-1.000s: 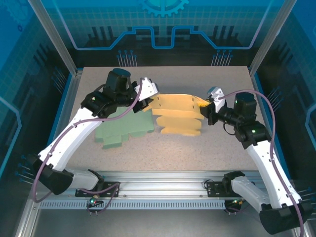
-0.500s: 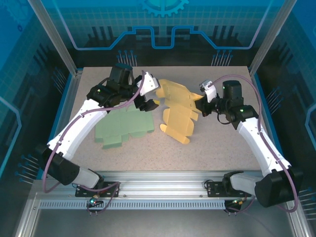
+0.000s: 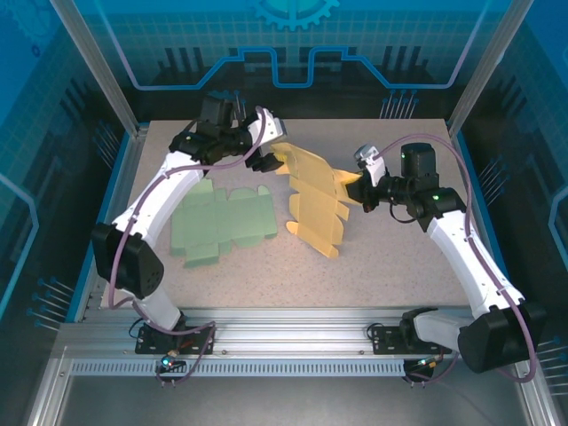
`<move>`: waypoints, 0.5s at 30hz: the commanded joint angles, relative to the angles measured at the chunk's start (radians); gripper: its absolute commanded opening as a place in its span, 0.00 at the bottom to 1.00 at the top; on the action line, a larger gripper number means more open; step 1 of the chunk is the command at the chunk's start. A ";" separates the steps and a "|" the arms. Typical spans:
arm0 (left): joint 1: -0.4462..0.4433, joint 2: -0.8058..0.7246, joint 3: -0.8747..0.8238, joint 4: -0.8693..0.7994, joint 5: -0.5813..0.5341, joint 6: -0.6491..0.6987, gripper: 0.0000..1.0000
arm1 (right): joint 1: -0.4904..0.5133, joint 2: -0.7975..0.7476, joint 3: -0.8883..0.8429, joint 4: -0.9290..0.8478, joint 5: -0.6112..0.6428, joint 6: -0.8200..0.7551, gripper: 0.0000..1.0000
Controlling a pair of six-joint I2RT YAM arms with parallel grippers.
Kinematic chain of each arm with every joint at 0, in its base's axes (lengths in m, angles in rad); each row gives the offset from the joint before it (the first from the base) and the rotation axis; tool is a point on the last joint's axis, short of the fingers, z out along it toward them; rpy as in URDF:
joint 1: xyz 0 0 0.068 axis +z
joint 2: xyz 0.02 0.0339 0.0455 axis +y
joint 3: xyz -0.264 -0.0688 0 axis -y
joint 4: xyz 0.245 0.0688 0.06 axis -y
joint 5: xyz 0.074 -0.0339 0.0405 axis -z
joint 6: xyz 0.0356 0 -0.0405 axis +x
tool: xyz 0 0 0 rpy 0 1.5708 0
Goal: Fold the paper box
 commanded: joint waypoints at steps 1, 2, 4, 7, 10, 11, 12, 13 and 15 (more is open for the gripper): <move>0.015 0.031 0.077 -0.008 0.117 0.077 0.77 | 0.002 -0.015 0.037 -0.019 -0.069 -0.021 0.00; 0.015 0.041 0.089 -0.030 0.134 0.093 0.75 | 0.002 -0.012 0.037 -0.019 -0.074 -0.021 0.00; 0.014 0.053 0.094 -0.056 0.161 0.126 0.69 | 0.002 -0.006 0.039 -0.021 -0.078 -0.022 0.00; 0.014 0.071 0.094 -0.056 0.166 0.136 0.64 | 0.003 0.006 0.049 -0.028 -0.087 -0.026 0.00; 0.015 0.087 0.104 -0.083 0.165 0.153 0.63 | 0.000 0.018 0.058 -0.035 -0.098 -0.030 0.00; 0.014 0.089 0.107 -0.097 0.169 0.160 0.63 | 0.001 0.021 0.059 -0.034 -0.099 -0.030 0.00; 0.014 0.093 0.109 -0.110 0.173 0.168 0.63 | -0.001 0.026 0.059 -0.031 -0.100 -0.029 0.00; 0.013 0.096 0.110 -0.117 0.174 0.174 0.60 | -0.003 0.030 0.059 -0.029 -0.103 -0.030 0.00; 0.013 0.104 0.110 -0.116 0.168 0.172 0.48 | -0.005 0.041 0.061 -0.026 -0.108 -0.029 0.00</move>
